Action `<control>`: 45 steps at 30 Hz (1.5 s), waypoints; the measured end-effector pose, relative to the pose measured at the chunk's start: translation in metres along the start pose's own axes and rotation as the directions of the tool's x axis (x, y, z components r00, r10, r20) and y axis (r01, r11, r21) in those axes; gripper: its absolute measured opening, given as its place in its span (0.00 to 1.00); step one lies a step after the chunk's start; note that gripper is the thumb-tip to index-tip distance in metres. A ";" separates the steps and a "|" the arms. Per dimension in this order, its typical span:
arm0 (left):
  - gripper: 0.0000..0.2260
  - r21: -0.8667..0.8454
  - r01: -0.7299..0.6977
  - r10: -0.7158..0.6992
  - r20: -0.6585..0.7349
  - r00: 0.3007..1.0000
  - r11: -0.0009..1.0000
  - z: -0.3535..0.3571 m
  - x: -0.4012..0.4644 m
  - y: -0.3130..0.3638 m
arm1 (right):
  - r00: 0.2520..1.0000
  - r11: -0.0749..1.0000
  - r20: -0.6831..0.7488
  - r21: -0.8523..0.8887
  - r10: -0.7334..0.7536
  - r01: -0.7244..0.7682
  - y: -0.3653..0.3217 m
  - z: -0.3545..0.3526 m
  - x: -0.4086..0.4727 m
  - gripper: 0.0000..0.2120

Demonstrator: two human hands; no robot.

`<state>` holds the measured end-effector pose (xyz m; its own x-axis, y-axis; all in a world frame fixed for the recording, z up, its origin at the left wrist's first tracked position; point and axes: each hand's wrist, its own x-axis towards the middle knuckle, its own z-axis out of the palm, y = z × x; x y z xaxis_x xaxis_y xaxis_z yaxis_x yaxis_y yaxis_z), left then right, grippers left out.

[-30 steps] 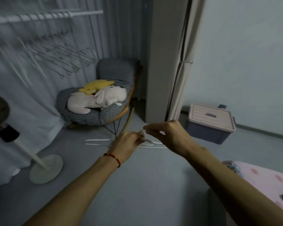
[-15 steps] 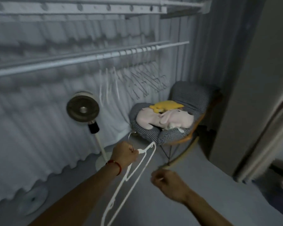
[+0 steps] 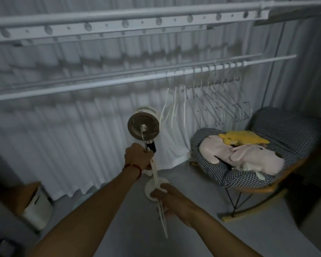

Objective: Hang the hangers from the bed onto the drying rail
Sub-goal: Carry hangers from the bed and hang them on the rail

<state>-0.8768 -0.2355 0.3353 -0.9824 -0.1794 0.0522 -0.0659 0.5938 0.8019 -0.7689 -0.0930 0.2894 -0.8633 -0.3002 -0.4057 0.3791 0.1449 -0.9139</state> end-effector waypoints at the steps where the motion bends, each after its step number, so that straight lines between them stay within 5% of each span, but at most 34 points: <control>1: 0.13 -0.051 0.004 -0.003 0.010 1.000 0.999 -0.009 0.011 0.005 | 0.999 0.999 -0.032 -0.025 -0.033 0.032 -0.013 0.001 0.010 0.34; 4: 0.15 -0.108 -0.048 0.048 -0.002 0.999 0.993 -0.040 0.049 0.023 | 0.990 0.995 -0.106 -0.051 -0.093 0.088 -0.054 -0.001 0.047 0.38; 8: 0.13 0.103 -0.256 0.270 -0.162 0.949 0.961 -0.083 0.111 0.033 | 0.983 0.985 -0.098 0.050 -0.157 0.162 -0.118 0.004 0.075 0.12; 13: 0.11 0.328 -0.576 0.656 -0.241 0.715 0.749 -0.122 0.182 0.037 | 0.953 0.970 -0.191 0.009 -0.236 0.242 -0.187 0.008 0.095 0.10; 17: 0.18 0.514 -0.679 0.841 -0.189 0.507 0.524 -0.135 0.232 0.044 | 0.926 0.976 -0.312 -0.016 -0.211 0.217 -0.217 -0.002 0.118 0.23; 21: 0.28 0.673 -0.578 0.799 -0.033 0.600 0.461 -0.132 0.271 0.046 | 0.902 0.973 -0.378 0.017 -0.207 0.231 -0.238 -0.020 0.138 0.28; 28: 0.32 0.694 -0.519 0.728 -0.012 0.686 0.500 -0.122 0.294 0.046 | 0.890 0.976 -0.408 -0.009 -0.203 0.219 -0.246 -0.042 0.165 0.30; 34: 0.31 0.701 -0.494 0.738 -0.068 0.671 0.514 -0.119 0.297 0.044 | 0.920 0.976 -0.328 -0.025 -0.212 0.216 -0.246 -0.050 0.175 0.30; 40: 0.31 0.692 -0.508 0.744 -0.065 0.665 0.514 -0.119 0.299 0.044 | 0.940 0.974 -0.266 0.016 -0.212 0.224 -0.248 -0.043 0.169 0.12; 45: 0.31 0.698 -0.506 0.746 -0.061 0.663 0.507 -0.119 0.298 0.045 | 0.945 0.986 -0.280 -0.023 -0.166 0.166 -0.242 -0.046 0.174 0.15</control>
<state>-1.1515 -0.3558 0.4579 -0.6900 0.2765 0.6689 0.3419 0.9391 -0.0356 -1.0264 -0.1370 0.4399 -0.9725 -0.0437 -0.2289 0.2227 0.1147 -0.9681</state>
